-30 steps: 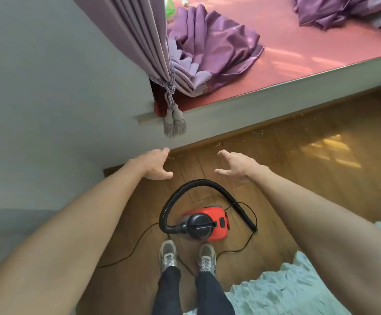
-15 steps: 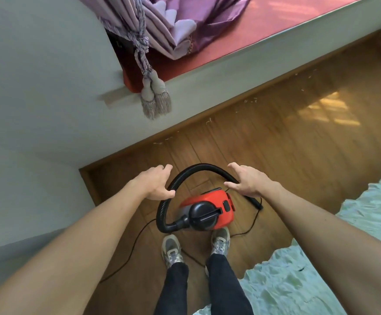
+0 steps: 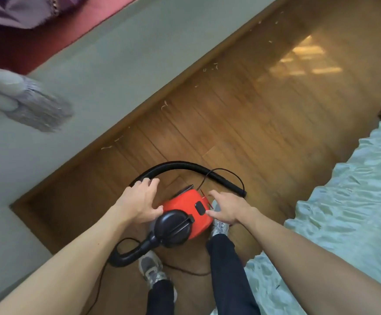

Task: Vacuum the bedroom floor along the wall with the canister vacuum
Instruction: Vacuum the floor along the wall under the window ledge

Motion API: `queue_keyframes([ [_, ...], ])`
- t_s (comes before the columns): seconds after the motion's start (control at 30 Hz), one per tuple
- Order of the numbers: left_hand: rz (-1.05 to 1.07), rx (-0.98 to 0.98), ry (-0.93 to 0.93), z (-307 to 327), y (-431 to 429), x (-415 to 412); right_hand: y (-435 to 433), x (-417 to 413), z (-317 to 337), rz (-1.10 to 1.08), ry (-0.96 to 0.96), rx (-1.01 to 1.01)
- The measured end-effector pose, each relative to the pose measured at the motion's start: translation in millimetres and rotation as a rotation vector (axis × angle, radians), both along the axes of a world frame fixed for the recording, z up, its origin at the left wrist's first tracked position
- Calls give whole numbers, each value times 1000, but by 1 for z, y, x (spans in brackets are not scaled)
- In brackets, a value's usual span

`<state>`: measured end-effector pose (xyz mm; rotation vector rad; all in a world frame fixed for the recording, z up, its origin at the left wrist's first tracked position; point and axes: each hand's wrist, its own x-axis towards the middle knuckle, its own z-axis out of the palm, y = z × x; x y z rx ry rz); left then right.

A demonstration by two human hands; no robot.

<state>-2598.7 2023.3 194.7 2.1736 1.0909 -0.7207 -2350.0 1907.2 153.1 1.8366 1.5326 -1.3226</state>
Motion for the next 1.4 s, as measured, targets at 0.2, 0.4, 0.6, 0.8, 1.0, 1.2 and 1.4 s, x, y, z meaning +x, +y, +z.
queue_keyframes([
  [0.2, -72, -43, 56, -88, 15, 81, -2, 54, -92, -22, 45, -77],
  [0.4, -166, -49, 121, -168, 24, 127, -8, 84, -169, -34, 93, -129],
  [0.6, -241, -43, 159, -225, 42, 155, 5, 87, -223, -36, 123, -139],
  [0.8, -308, -1, 184, -264, 67, 165, 17, 85, -257, -27, 141, -130],
  [1.0, -356, 21, 244, -306, 77, 161, 26, 77, -287, -13, 160, -94],
  [1.2, -318, -9, 297, -345, 67, 148, 29, 65, -309, -104, 177, -69],
  [1.4, -254, 115, 291, -317, 85, 108, 50, 30, -301, -558, 171, 42],
])
